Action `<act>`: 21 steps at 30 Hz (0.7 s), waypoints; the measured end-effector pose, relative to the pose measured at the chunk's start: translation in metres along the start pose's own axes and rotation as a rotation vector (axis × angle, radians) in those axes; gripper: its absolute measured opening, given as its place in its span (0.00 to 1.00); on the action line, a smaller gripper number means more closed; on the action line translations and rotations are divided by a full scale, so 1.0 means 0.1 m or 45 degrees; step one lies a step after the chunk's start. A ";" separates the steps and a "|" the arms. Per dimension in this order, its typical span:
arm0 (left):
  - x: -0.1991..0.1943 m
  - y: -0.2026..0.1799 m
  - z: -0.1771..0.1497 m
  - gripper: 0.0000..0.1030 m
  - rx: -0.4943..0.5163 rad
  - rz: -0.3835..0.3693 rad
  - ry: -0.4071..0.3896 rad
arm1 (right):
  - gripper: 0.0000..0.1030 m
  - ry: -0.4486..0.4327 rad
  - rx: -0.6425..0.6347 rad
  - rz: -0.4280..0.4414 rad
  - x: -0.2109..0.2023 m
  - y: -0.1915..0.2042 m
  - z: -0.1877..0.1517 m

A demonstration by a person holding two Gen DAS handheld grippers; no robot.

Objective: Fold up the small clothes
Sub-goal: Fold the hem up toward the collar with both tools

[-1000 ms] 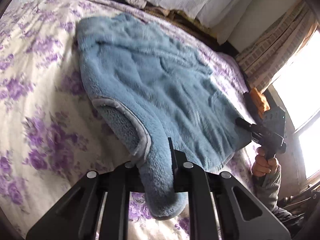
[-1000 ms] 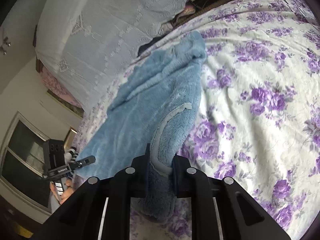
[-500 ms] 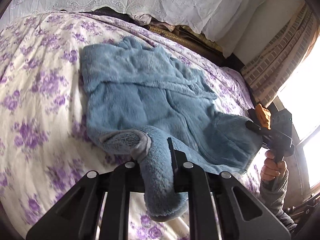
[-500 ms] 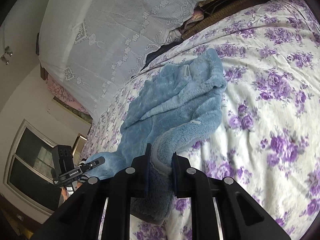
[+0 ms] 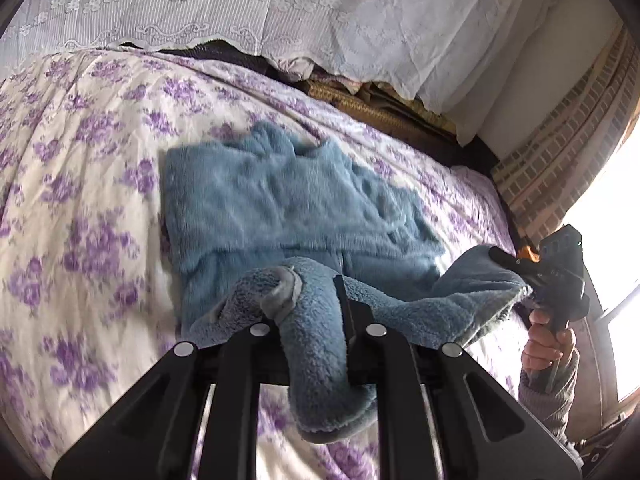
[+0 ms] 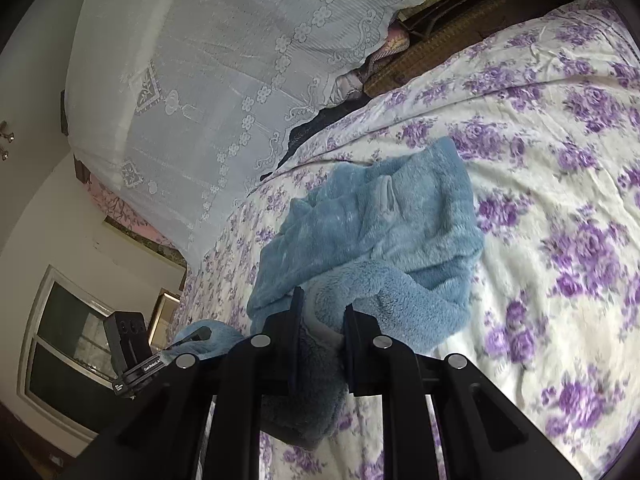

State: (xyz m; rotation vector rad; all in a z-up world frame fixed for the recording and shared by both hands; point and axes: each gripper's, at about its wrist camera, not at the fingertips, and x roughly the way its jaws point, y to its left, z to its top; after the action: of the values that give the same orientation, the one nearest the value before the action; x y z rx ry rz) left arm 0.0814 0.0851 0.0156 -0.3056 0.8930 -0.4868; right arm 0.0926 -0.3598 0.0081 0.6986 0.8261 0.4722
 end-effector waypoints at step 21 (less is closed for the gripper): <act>0.79 0.66 0.86 0.13 -0.221 0.052 0.005 | 0.19 -0.003 0.218 0.010 0.85 -0.50 0.92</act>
State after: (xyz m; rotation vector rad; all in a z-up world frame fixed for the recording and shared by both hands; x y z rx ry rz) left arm 0.2100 0.1049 -0.0158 -0.4437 0.9455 -0.3733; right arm 0.2220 -0.3753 -0.0266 0.8603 0.8685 0.4106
